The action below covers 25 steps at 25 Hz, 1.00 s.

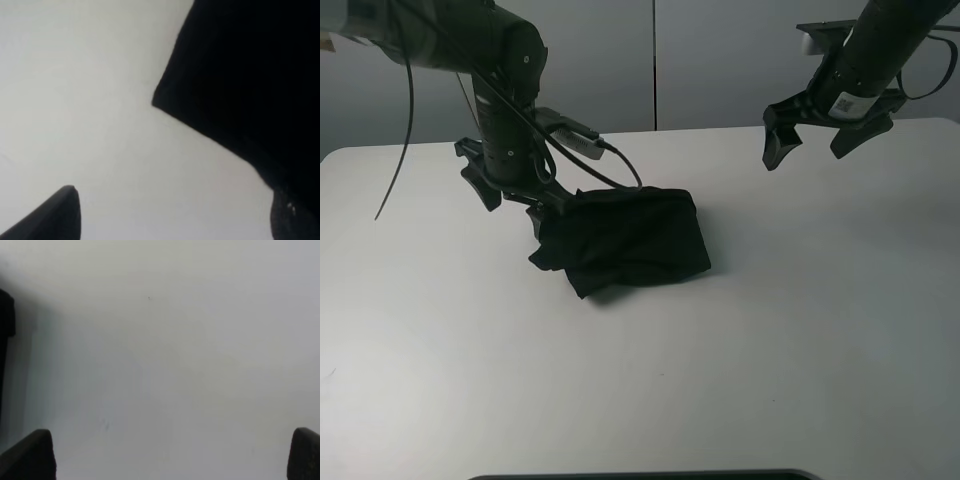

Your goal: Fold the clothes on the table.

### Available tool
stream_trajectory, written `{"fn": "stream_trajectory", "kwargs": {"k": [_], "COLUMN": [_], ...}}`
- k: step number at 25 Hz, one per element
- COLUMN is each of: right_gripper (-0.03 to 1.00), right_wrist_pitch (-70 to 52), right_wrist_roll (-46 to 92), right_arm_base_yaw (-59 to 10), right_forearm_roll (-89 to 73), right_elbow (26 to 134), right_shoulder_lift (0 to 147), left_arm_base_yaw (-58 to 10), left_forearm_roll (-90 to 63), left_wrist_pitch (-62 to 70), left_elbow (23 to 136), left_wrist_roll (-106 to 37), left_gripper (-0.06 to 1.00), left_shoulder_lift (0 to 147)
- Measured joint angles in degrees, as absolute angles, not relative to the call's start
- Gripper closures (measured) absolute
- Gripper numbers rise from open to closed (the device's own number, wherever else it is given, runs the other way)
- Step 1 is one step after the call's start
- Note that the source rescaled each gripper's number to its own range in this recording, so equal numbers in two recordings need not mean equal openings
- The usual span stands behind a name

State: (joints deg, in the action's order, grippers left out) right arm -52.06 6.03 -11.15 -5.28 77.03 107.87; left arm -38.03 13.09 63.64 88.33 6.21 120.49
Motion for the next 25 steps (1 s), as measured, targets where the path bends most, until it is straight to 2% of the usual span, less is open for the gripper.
{"fn": "stream_trajectory", "kwargs": {"k": [5, 12, 15, 25], "right_gripper": [-0.03, -0.03, -0.03, -0.03], "right_wrist_pitch": [-51.6, -55.6, -58.3, -62.8], "right_wrist_roll": [6.5, 6.9, 6.9, 7.0], "right_arm_base_yaw": [-11.2, -11.2, -11.2, -11.2], "right_forearm_roll": [-5.3, -5.3, -5.3, -5.1], "right_elbow": [74.6, 74.3, 71.3, 50.2], "right_shoulder_lift": [103.2, 85.5, 76.6, 47.1], "left_arm_base_yaw": [-37.0, -33.3, -33.2, -33.2], "left_forearm_roll": [13.2, 14.6, 14.8, 14.5], "left_wrist_pitch": [62.8, 66.5, 66.2, 64.4], "left_elbow": [88.3, 86.5, 82.0, 58.1], "left_wrist_roll": [5.9, 5.8, 5.8, 8.7], "left_gripper": [-0.03, -0.03, -0.03, -0.03], "left_shoulder_lift": [110.8, 94.6, 86.0, 54.7]}}
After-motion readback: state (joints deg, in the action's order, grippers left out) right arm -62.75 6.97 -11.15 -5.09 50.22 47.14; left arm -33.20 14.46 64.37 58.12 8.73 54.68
